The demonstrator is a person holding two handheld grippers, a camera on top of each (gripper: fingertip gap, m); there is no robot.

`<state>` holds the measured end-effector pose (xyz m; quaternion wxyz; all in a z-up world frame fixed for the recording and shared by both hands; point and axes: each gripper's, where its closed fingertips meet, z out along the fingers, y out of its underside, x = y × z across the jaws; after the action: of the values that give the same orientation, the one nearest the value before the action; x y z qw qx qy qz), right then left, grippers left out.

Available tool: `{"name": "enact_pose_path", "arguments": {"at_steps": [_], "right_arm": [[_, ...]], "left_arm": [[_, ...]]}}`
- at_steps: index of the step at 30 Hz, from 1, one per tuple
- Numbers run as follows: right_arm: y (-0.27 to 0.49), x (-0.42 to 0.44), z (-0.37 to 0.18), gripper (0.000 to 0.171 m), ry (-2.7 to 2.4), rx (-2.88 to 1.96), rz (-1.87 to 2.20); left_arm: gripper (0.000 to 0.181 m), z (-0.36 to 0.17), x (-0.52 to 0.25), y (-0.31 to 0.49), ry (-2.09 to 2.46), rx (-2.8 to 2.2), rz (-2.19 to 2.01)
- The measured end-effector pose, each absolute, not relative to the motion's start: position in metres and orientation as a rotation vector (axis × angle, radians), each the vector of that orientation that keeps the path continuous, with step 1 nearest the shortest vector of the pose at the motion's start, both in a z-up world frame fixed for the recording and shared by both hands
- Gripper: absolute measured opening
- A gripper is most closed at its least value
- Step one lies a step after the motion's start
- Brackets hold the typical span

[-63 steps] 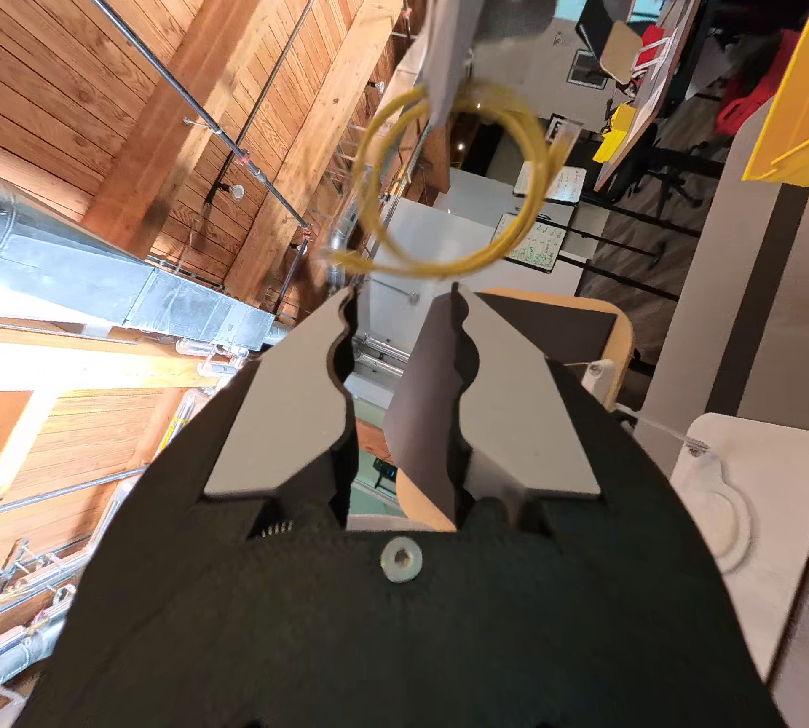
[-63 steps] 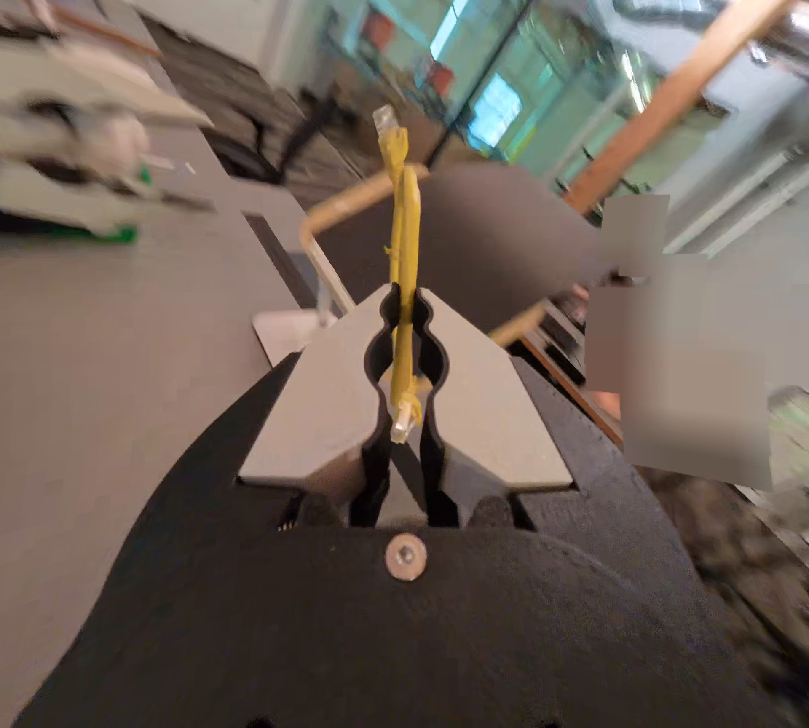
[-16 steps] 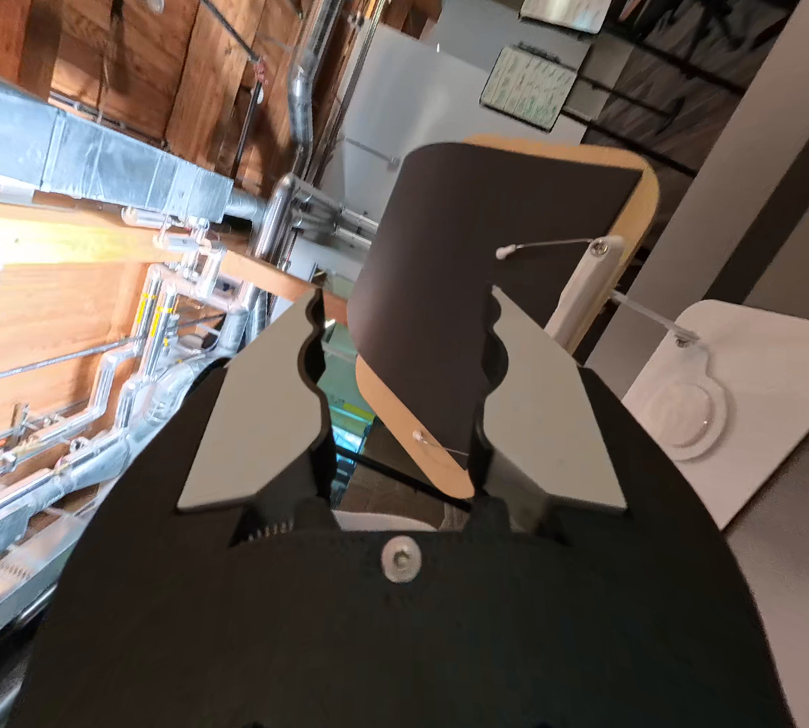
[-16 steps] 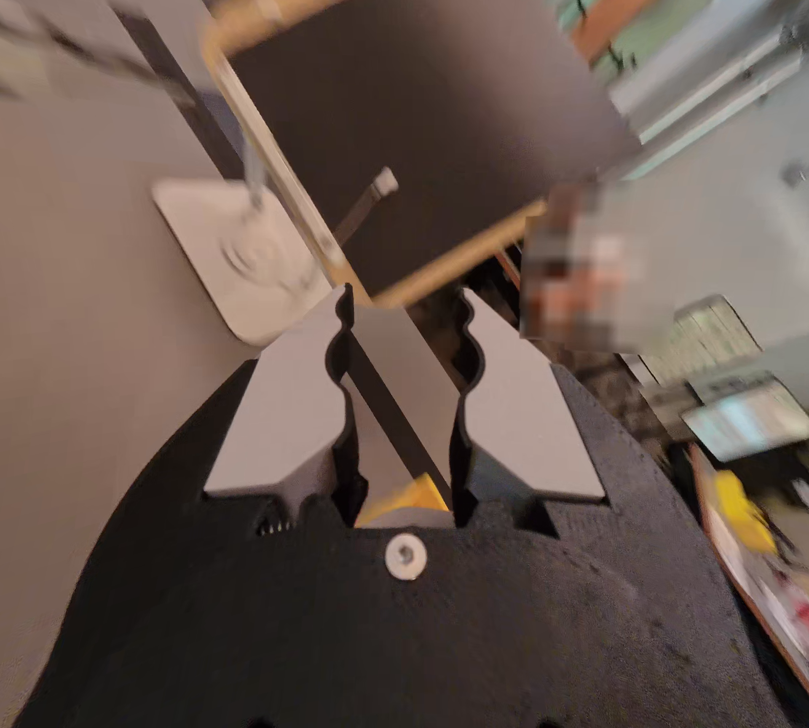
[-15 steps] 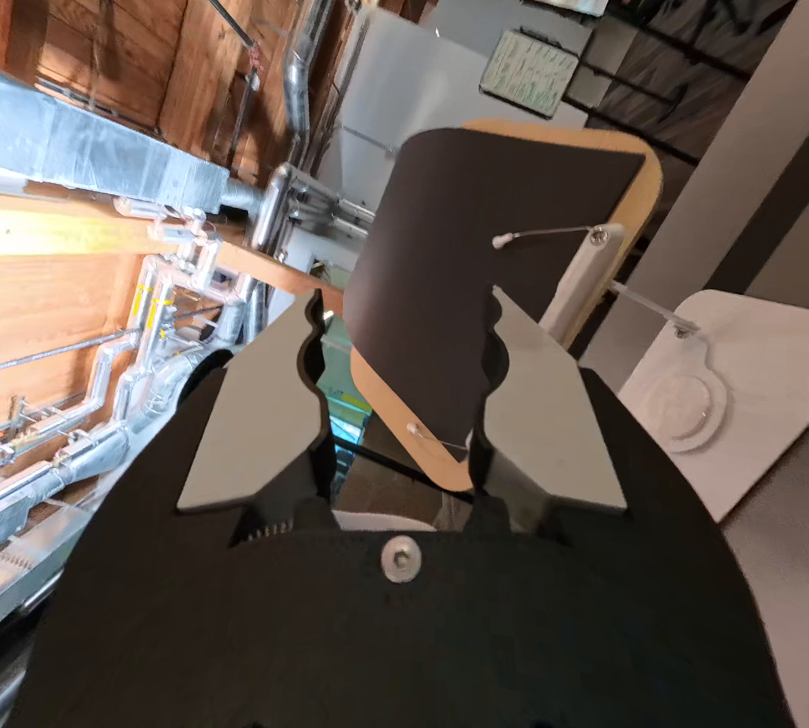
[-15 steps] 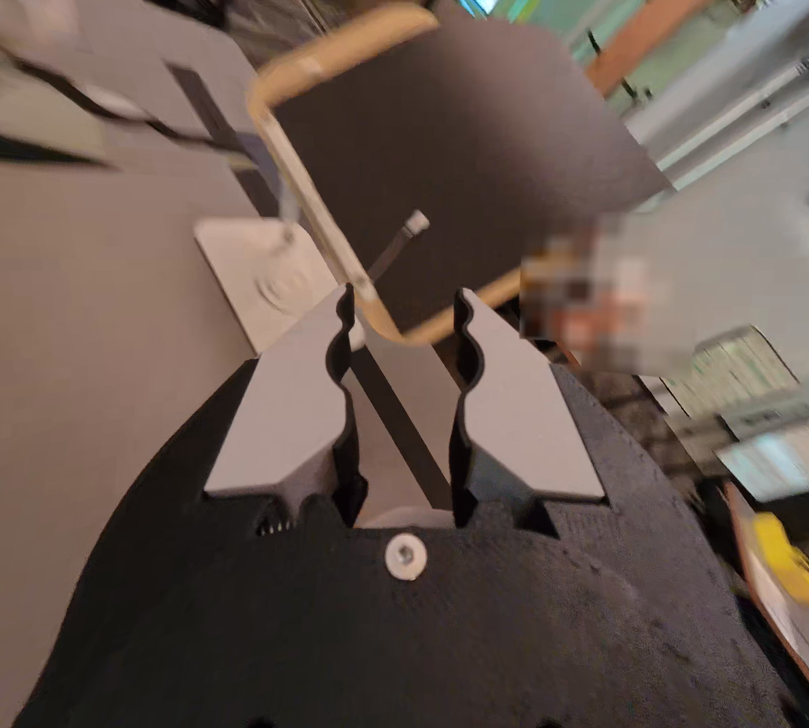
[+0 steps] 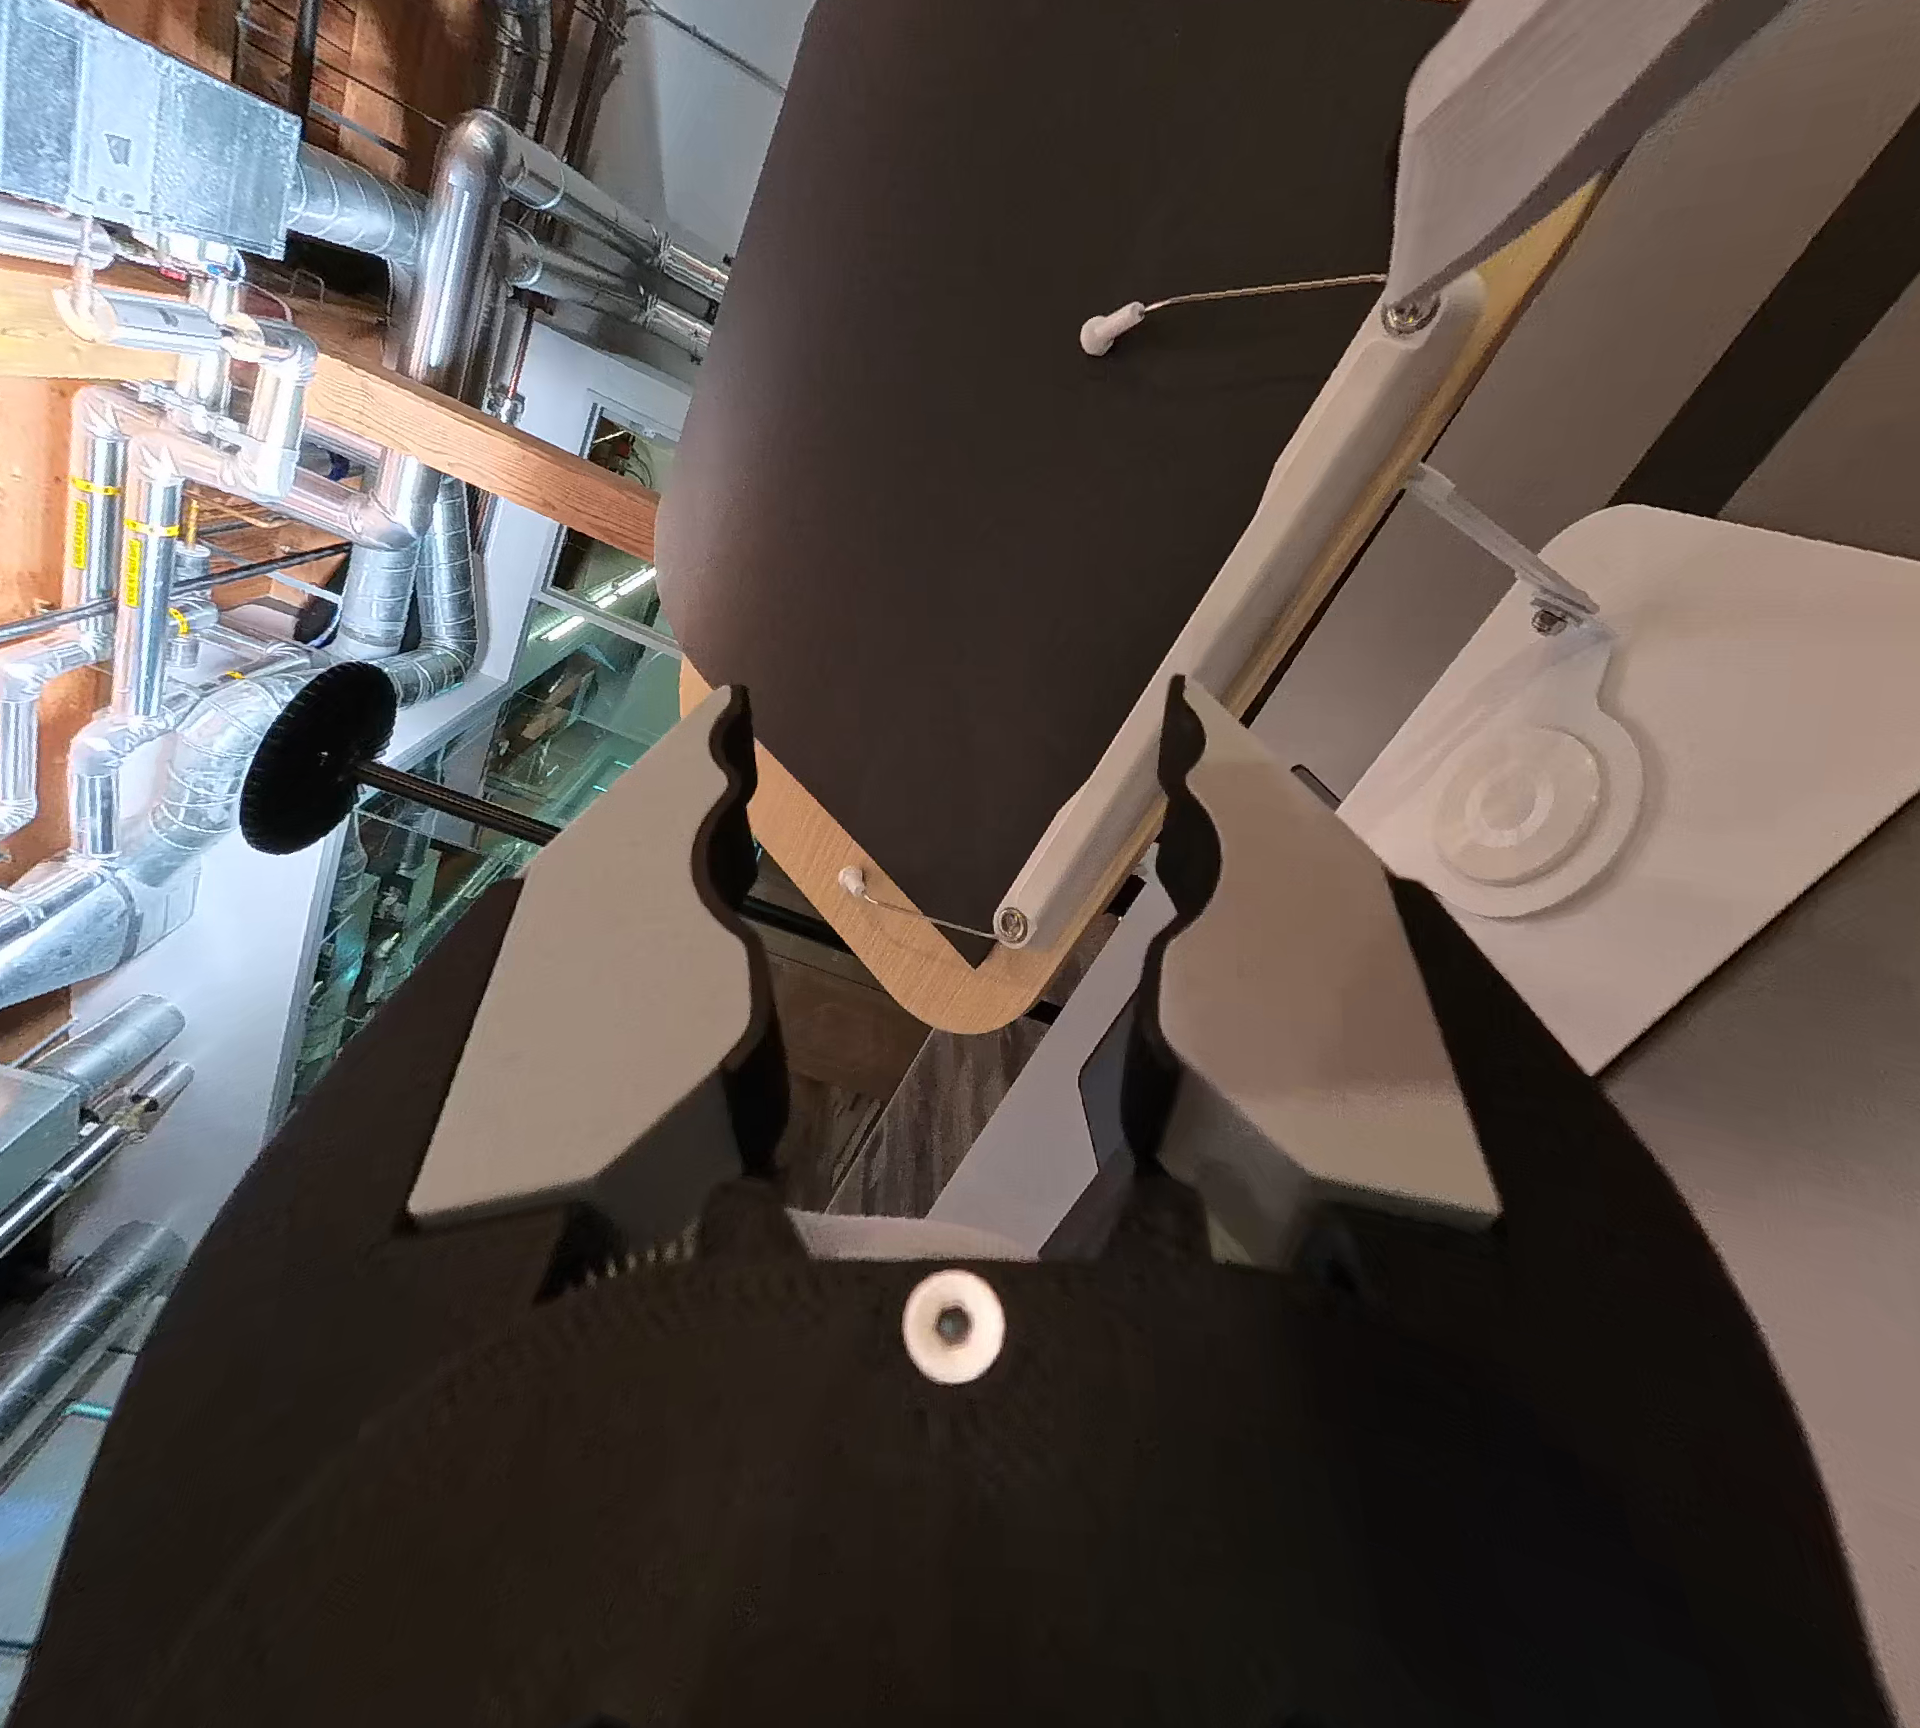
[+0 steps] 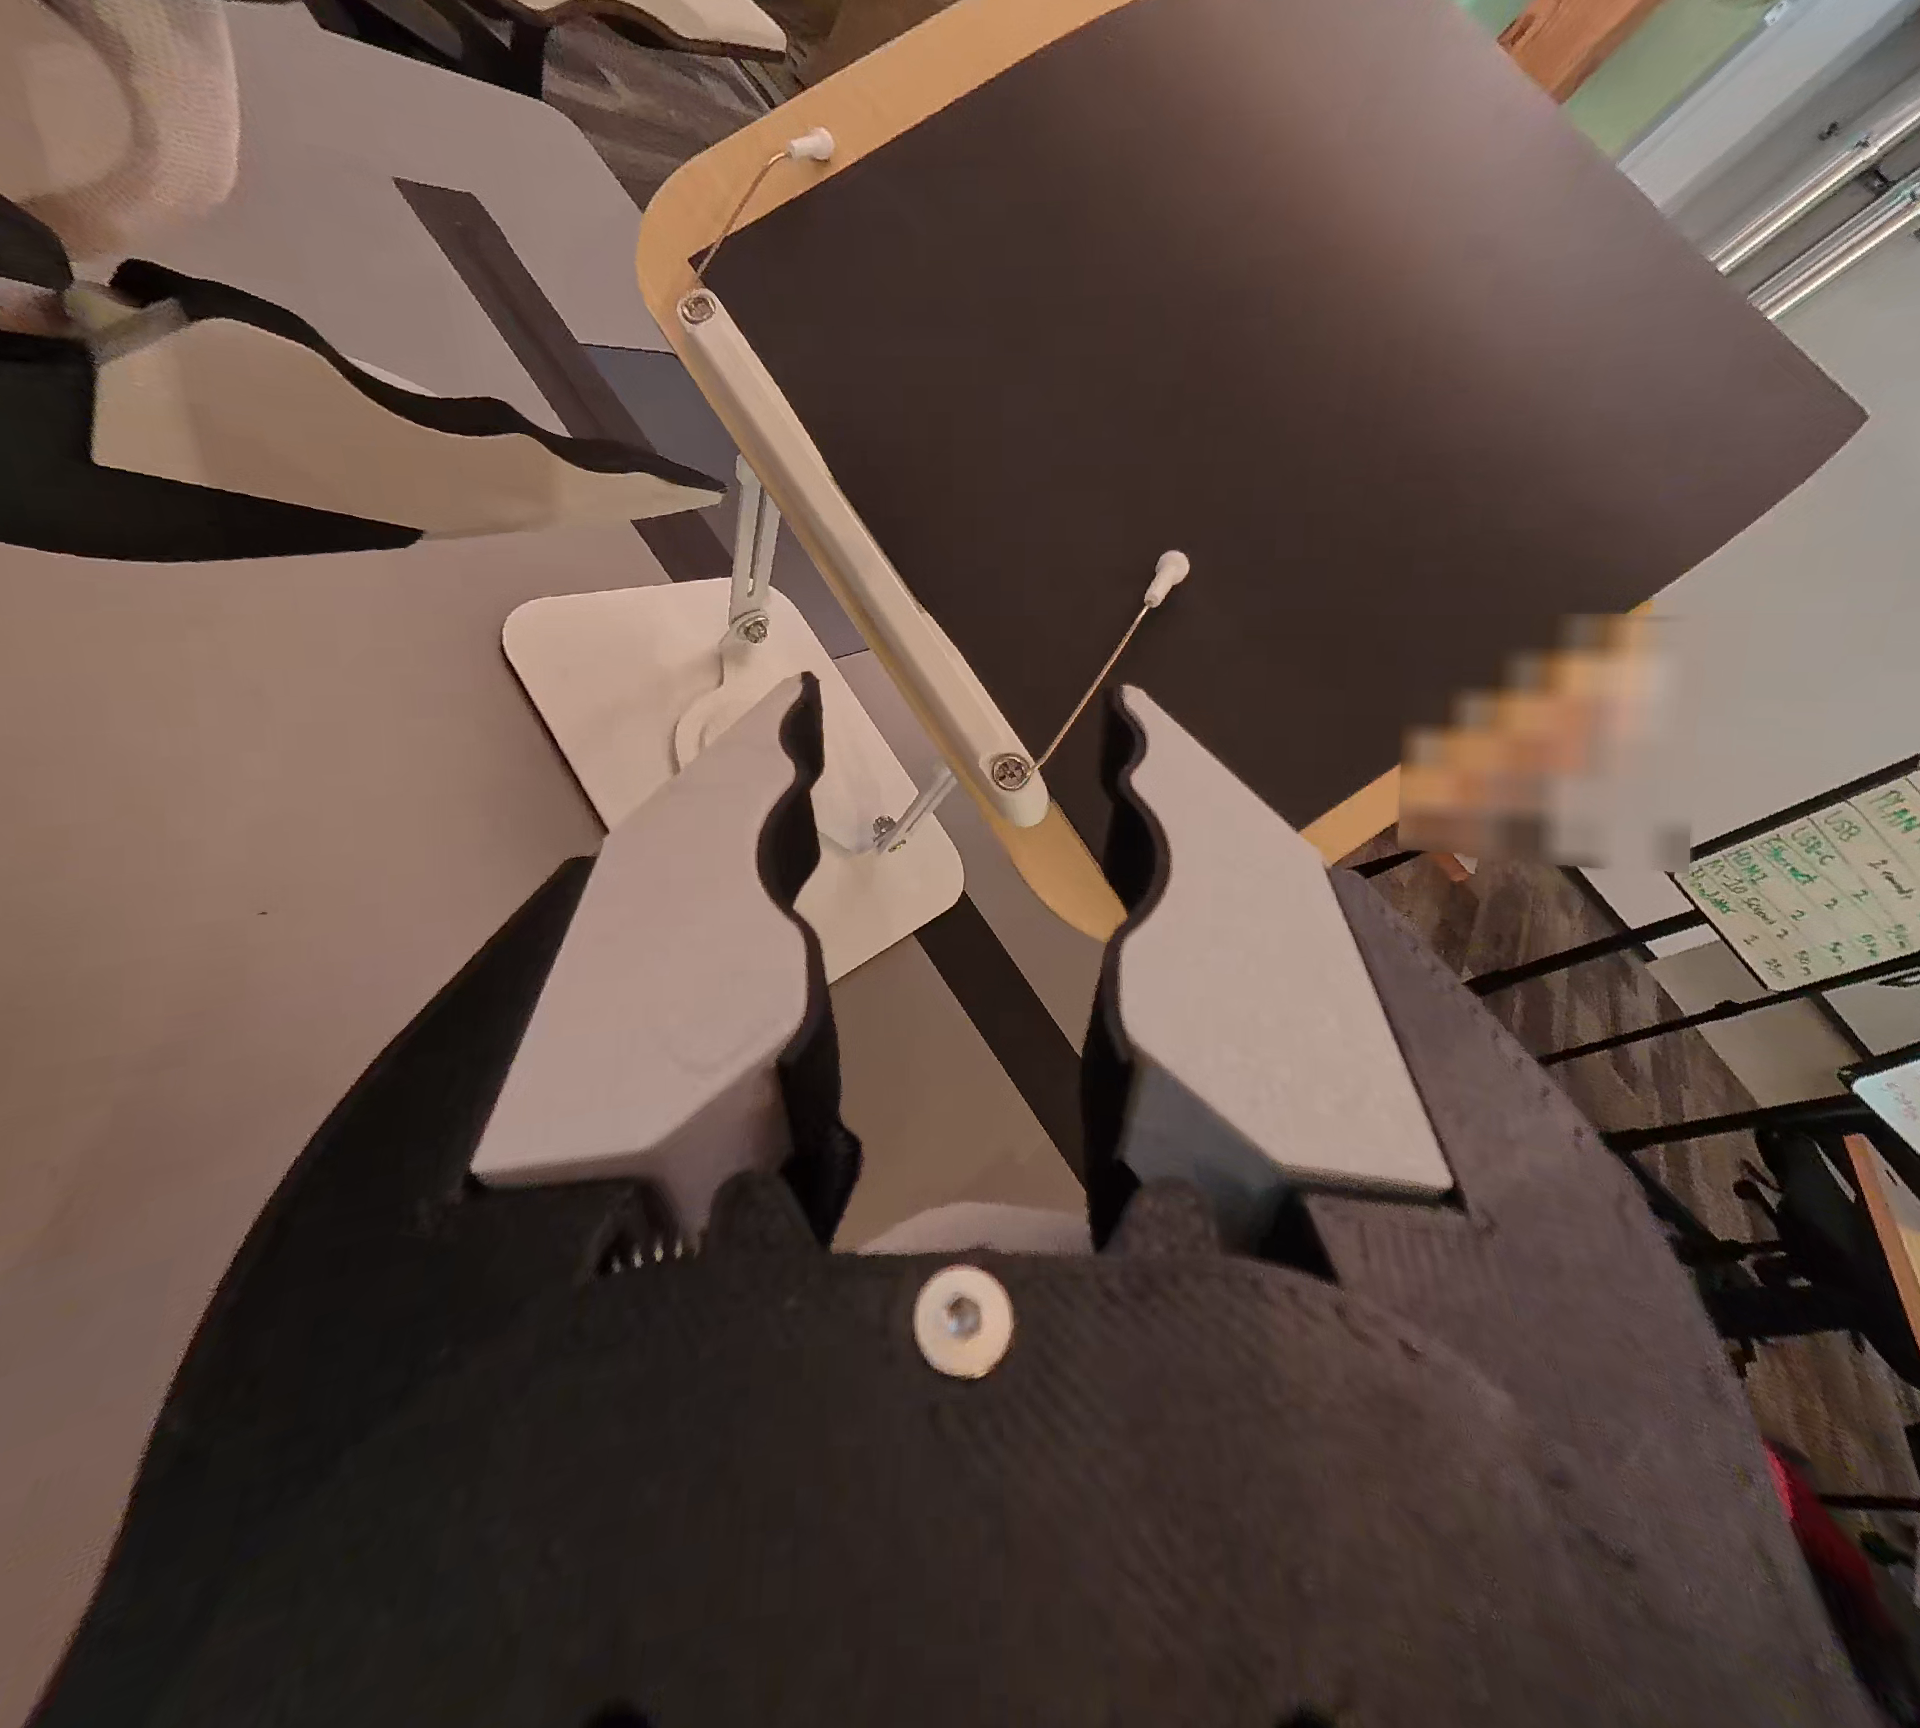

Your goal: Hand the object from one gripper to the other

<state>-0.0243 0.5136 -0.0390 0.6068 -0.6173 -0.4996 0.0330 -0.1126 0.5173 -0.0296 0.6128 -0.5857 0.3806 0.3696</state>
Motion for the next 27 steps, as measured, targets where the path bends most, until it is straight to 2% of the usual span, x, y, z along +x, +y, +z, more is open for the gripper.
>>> {"name": "enact_pose_path", "arguments": {"at_steps": [5, 9, 16, 17, 22, 27], "right_arm": [[0.523, -0.024, -0.047, 0.052, -1.145, -1.424, 0.042], [0.533, -0.028, -0.057, 0.051, -1.105, -1.431, 0.099], [0.539, -0.046, -0.090, 0.049, -1.146, -1.416, 0.087], [0.540, -0.047, -0.094, 0.048, -1.148, -1.422, 0.090], [0.540, -0.055, -0.113, 0.046, -1.180, -1.421, 0.097], [0.536, -0.066, -0.127, 0.044, -1.208, -1.376, 0.071]], "left_arm": [[0.077, -0.026, -0.114, 0.515, 0.905, -1.367, 0.814], [0.077, -0.001, -0.132, 0.505, 0.887, -1.387, 0.805], [0.072, 0.041, -0.224, 0.456, 0.895, -1.458, 0.916], [0.066, 0.041, -0.244, 0.443, 0.893, -1.491, 0.920], [0.058, 0.024, -0.336, 0.371, 0.794, -1.677, 0.913], [0.051, -0.032, -0.390, 0.305, 0.844, -1.857, 0.961]]}}
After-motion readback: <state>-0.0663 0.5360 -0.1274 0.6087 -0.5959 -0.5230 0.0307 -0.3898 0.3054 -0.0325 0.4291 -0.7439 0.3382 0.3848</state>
